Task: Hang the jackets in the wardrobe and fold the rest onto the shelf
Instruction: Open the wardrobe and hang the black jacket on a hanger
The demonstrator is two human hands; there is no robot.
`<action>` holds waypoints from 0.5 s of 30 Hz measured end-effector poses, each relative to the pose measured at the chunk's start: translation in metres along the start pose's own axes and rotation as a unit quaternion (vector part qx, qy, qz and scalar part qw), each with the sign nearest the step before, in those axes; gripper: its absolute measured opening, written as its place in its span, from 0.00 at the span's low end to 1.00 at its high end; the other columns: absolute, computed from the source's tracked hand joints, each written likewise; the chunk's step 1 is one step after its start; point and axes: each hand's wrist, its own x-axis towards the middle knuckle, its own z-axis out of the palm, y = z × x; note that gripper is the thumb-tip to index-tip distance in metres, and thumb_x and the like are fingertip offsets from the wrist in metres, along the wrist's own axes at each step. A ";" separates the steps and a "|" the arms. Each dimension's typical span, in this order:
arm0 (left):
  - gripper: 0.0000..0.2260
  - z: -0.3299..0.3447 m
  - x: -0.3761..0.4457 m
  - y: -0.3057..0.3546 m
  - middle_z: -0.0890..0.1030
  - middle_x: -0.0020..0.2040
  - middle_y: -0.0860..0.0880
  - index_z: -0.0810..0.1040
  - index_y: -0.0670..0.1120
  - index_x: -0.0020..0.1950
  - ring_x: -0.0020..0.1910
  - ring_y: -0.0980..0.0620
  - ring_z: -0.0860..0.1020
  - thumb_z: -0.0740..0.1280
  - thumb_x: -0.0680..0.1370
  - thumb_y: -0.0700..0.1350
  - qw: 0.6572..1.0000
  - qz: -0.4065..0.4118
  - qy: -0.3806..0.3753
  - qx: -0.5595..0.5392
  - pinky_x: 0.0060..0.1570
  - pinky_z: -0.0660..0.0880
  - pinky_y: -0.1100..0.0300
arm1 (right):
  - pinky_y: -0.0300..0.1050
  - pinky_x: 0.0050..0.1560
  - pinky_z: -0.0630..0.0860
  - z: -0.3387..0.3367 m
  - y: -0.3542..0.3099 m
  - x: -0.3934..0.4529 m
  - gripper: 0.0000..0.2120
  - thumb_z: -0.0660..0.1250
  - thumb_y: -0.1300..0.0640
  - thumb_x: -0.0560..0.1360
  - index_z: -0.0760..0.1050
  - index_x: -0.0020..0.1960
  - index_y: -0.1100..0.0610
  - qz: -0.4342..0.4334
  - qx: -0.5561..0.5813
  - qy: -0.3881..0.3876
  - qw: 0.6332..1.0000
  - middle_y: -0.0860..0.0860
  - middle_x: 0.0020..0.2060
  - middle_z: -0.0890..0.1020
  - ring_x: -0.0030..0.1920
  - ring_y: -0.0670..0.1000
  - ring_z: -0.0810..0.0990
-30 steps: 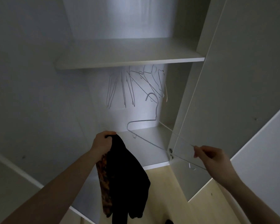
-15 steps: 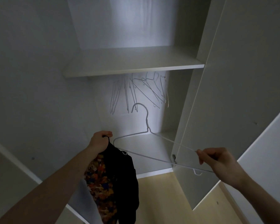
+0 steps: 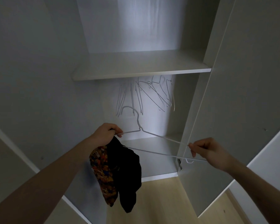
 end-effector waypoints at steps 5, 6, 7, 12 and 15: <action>0.22 -0.009 -0.001 0.008 0.85 0.41 0.52 0.84 0.51 0.40 0.40 0.56 0.81 0.56 0.80 0.32 0.999 0.009 0.037 0.025 0.38 0.73 0.72 | 0.43 0.37 0.70 0.004 -0.009 0.012 0.21 0.67 0.49 0.82 0.81 0.31 0.51 -0.016 -0.146 0.015 0.989 0.47 0.25 0.75 0.28 0.45 0.71; 0.22 -0.008 -0.002 0.011 0.85 0.40 0.52 0.84 0.51 0.41 0.39 0.56 0.80 0.56 0.81 0.32 0.999 0.015 0.036 0.024 0.37 0.73 0.72 | 0.45 0.41 0.73 0.007 -0.012 0.015 0.19 0.66 0.50 0.83 0.82 0.34 0.50 -0.032 -0.186 0.024 0.982 0.46 0.28 0.78 0.31 0.46 0.75; 0.22 -0.007 -0.003 0.015 0.84 0.40 0.52 0.84 0.51 0.41 0.39 0.55 0.80 0.56 0.81 0.32 0.999 0.023 0.035 0.024 0.37 0.73 0.72 | 0.46 0.44 0.74 0.009 -0.016 0.017 0.16 0.65 0.52 0.83 0.83 0.38 0.49 -0.047 -0.207 0.033 0.977 0.45 0.31 0.81 0.36 0.45 0.78; 0.21 0.004 -0.008 0.040 0.85 0.40 0.55 0.83 0.51 0.42 0.43 0.57 0.82 0.56 0.82 0.32 0.998 0.069 0.006 0.005 0.46 0.76 0.66 | 0.26 0.43 0.69 0.036 -0.039 0.028 0.14 0.63 0.57 0.84 0.81 0.64 0.44 -0.086 -0.229 -0.012 0.970 0.34 0.37 0.80 0.38 0.35 0.78; 0.21 0.006 -0.013 0.050 0.86 0.48 0.54 0.83 0.50 0.48 0.50 0.59 0.82 0.55 0.81 0.30 0.994 0.106 -0.016 0.028 0.57 0.75 0.65 | 0.36 0.37 0.71 0.055 -0.041 0.033 0.10 0.65 0.42 0.82 0.85 0.51 0.42 -0.083 -0.140 -0.012 0.987 0.47 0.33 0.82 0.30 0.43 0.75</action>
